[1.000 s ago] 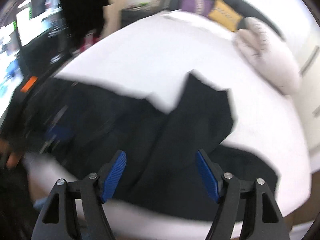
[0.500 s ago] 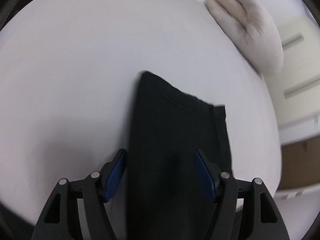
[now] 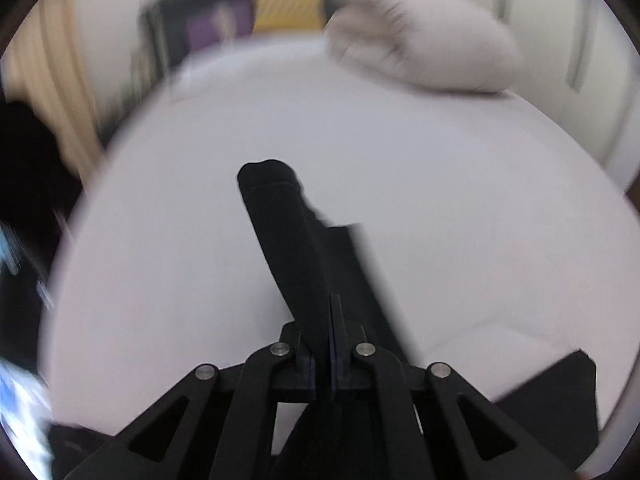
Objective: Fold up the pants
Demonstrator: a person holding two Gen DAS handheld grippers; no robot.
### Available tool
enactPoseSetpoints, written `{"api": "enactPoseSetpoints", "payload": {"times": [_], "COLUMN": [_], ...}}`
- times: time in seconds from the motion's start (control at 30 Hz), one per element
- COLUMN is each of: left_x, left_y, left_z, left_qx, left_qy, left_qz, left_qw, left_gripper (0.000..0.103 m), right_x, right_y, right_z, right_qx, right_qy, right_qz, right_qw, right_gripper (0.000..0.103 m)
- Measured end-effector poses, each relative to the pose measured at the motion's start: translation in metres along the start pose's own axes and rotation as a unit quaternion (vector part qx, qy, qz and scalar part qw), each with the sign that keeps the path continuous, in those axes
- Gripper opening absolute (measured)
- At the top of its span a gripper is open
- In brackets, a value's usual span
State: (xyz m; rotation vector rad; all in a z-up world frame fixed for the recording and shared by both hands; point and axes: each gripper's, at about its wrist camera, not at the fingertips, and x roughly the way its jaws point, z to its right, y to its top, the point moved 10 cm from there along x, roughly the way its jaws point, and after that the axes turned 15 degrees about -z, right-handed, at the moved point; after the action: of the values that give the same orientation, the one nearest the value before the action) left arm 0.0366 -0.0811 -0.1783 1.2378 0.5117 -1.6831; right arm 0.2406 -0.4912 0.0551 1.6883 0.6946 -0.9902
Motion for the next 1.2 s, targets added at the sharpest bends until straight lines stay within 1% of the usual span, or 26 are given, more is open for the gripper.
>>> {"api": "enactPoseSetpoints", "payload": {"times": [0.07, 0.13, 0.17, 0.2, 0.23, 0.3, 0.33, 0.4, 0.43, 0.47, 0.5, 0.53, 0.57, 0.6, 0.63, 0.67, 0.7, 0.8, 0.83, 0.9, 0.93, 0.97, 1.0, 1.03, 1.1, 1.2], "left_x": [0.000, -0.001, -0.001, -0.001, -0.001, 0.000, 0.001, 0.002, 0.002, 0.002, 0.003, 0.003, 0.005, 0.005, 0.005, 0.005, 0.005, 0.006, 0.008, 0.010, 0.011, 0.011, 0.012, 0.011, 0.010, 0.010], "left_y": [0.000, 0.001, 0.001, 0.001, 0.001, 0.001, 0.000, 0.001, 0.001, 0.002, 0.004, 0.005, 0.005, 0.005, 0.005, 0.006, 0.007, 0.007, 0.006, 0.005, 0.005, 0.004, 0.003, 0.002, 0.002, 0.000], "left_z": [0.000, -0.001, -0.002, -0.002, -0.002, 0.000, 0.002, 0.005, 0.007, 0.008, 0.010, 0.011, 0.012, 0.013, 0.014, 0.016, 0.017, 0.021, 0.021, 0.022, 0.021, 0.020, 0.019, 0.017, 0.015, 0.016], "left_qx": [-0.011, -0.027, -0.035, -0.041, -0.046, -0.046, -0.046, -0.046, -0.045, -0.045, -0.045, -0.045, -0.046, -0.047, -0.048, -0.049, -0.051, -0.053, -0.054, -0.056, -0.059, -0.061, -0.064, -0.067, -0.069, -0.069], "left_qy": [-0.005, -0.015, -0.020, -0.024, -0.026, -0.016, -0.010, 0.000, 0.007, 0.010, 0.014, 0.018, 0.020, 0.022, 0.024, 0.026, 0.027, 0.029, 0.029, 0.028, 0.025, 0.022, 0.019, 0.015, 0.010, 0.007], "left_qz": [0.002, 0.006, 0.006, 0.006, 0.005, 0.002, 0.001, -0.001, -0.003, -0.004, -0.006, -0.007, -0.007, -0.008, -0.008, -0.008, -0.007, -0.008, -0.008, -0.008, -0.007, -0.006, -0.006, -0.005, -0.005, -0.005], "left_qw": [0.9999, 0.9995, 0.9992, 0.9988, 0.9986, 0.9988, 0.9989, 0.9990, 0.9990, 0.9989, 0.9989, 0.9988, 0.9987, 0.9986, 0.9985, 0.9984, 0.9983, 0.9981, 0.9981, 0.9980, 0.9979, 0.9978, 0.9978, 0.9976, 0.9976, 0.9976], "left_gripper": [0.014, 0.014, 0.014, 0.014, 0.014, 0.014, 0.014, 0.014, 0.014, 0.014, 0.014, 0.014, 0.014, 0.014, 0.014, 0.014, 0.014, 0.014, 0.014, 0.014, 0.014, 0.014, 0.014, 0.014, 0.014, 0.014], "right_x": [-0.056, -0.095, -0.104, -0.103, -0.096, -0.078, -0.063, -0.041, -0.033, -0.025, -0.017, -0.014, -0.010, -0.010, -0.010, -0.011, -0.011, 0.003, 0.006, 0.009, 0.010, 0.011, 0.013, 0.016, 0.008, -0.013], "right_y": [-0.004, -0.024, -0.042, -0.056, -0.083, -0.130, -0.147, -0.190, -0.200, -0.212, -0.222, -0.226, -0.224, -0.225, -0.224, -0.222, -0.220, -0.211, -0.209, -0.203, -0.204, -0.206, -0.203, -0.200, -0.189, -0.160], "right_z": [0.052, 0.117, 0.152, 0.181, 0.213, 0.250, 0.272, 0.290, 0.298, 0.304, 0.308, 0.307, 0.307, 0.307, 0.306, 0.305, 0.308, 0.305, 0.306, 0.311, 0.310, 0.313, 0.315, 0.317, 0.313, 0.298], "right_qx": [0.063, 0.133, 0.169, 0.197, 0.236, 0.293, 0.317, 0.361, 0.380, 0.401, 0.425, 0.439, 0.448, 0.454, 0.455, 0.453, 0.450, 0.441, 0.444, 0.445, 0.444, 0.441, 0.437, 0.432, 0.409, 0.350], "right_qy": [0.050, 0.086, 0.103, 0.107, 0.098, 0.098, 0.096, 0.093, 0.100, 0.112, 0.127, 0.139, 0.151, 0.163, 0.174, 0.182, 0.188, 0.194, 0.197, 0.201, 0.198, 0.191, 0.181, 0.176, 0.165, 0.156], "right_qz": [0.063, 0.111, 0.124, 0.124, 0.113, 0.089, 0.076, 0.055, 0.050, 0.042, 0.036, 0.035, 0.038, 0.043, 0.050, 0.057, 0.060, 0.050, 0.048, 0.047, 0.043, 0.034, 0.022, 0.018, 0.022, 0.046], "right_qw": [0.995, 0.981, 0.972, 0.967, 0.960, 0.947, 0.940, 0.926, 0.918, 0.908, 0.896, 0.887, 0.880, 0.875, 0.872, 0.871, 0.871, 0.875, 0.873, 0.871, 0.873, 0.876, 0.881, 0.884, 0.897, 0.922], "right_gripper": [0.004, 0.004, 0.004, 0.004, 0.004, 0.004, 0.004, 0.004, 0.006, 0.010, 0.011, 0.016, 0.026, 0.033, 0.047, 0.055, 0.057, 0.058, 0.058, 0.050, 0.037, 0.020, 0.011, 0.009, 0.008, 0.007]}}
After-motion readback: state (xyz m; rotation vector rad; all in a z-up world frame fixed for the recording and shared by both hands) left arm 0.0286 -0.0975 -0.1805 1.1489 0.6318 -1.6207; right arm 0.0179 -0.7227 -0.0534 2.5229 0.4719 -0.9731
